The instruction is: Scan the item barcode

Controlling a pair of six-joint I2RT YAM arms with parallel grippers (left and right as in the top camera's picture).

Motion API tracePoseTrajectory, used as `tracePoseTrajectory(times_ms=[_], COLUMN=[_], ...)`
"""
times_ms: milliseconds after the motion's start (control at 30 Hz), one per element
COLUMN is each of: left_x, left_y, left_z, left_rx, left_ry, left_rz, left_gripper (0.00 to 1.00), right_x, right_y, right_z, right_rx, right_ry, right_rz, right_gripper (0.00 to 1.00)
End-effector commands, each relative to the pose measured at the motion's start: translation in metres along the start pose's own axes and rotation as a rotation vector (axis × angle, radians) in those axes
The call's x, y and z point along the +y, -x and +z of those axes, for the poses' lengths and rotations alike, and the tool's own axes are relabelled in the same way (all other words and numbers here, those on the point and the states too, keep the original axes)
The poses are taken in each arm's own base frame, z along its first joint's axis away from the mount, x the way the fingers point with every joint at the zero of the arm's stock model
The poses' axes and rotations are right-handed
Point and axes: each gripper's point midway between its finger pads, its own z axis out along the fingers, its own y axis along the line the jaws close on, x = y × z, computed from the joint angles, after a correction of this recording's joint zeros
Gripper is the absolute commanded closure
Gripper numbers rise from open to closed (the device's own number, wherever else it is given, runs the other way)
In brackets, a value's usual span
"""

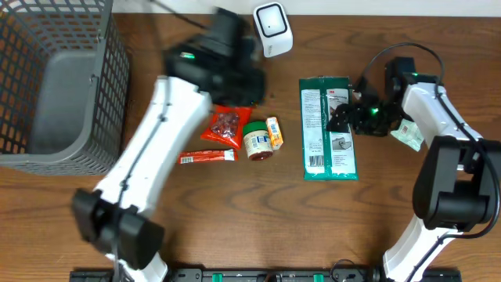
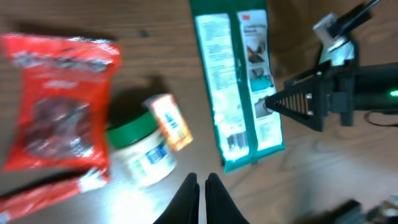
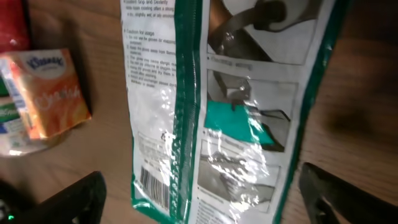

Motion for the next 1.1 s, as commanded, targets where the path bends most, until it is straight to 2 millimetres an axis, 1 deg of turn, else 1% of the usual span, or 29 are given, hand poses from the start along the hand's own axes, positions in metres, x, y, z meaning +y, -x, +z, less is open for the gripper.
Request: tracePoseTrajectory(times_ms=[0,100,167,200,267,333,500,633,733,1067], left_x=[-0.011,-0.027,-0.031,-0.032,-0.031,-0.028,-0.019,-0.013,-0.010,-0.002], left_y=[-0.005,-0.010,-0.012,-0.015,-0.018,-0.023,-0.028,-0.028,-0.032,-0.059], left_z=[0.034,0.063,0.084,0.101,0.121,0.142,0.178,0.203,0.215,0.251], left_rx=[0.007,0.024,0.040,0.055,0.074,0.097,0.121,0.123,0.133,0.202], left_ry=[0.069,0.053,0.051,0.055,0.060,0.068,0.081,0.082,0.086,0.116], left_rz=[0.013,0.027,0.014,0.006,-0.004,-0.005,-0.006,-0.007,-0.006,0.006], left_gripper=[0.92,0.93,0.93,0.93,0.93,0.93,0.93,0.93,0.92,0.92], right_x=[0.006,0.000,-0.005,-0.008,-0.011,-0.013,-0.017,-0.017,-0.018,-0.025], right_y=[0.002,0.003,0.002,0.002,0.002,0.002,0.004,0.004,0.004,0.000], right_z=[-0.015,-0.021,-0.021,-0.021,-0.020,-0.016,-0.011,-0.011,-0.009,0.004], right_rx=[-0.050,-0.075,-0.080,-0.086,-0.092,-0.101,-0.119,-0.121,-0.124,-0.140], right_ry=[0.130,0.159,0.157,0.156,0.154,0.151,0.147,0.146,0.145,0.142], right_rz=[-0.036,-0.018,-0.010,-0.005,-0.005,-0.011,-0.023,-0.024,-0.027,-0.017], right_gripper=[0.12,0.19,0.21,0.24,0.28,0.29,0.29,0.30,0.29,0.30])
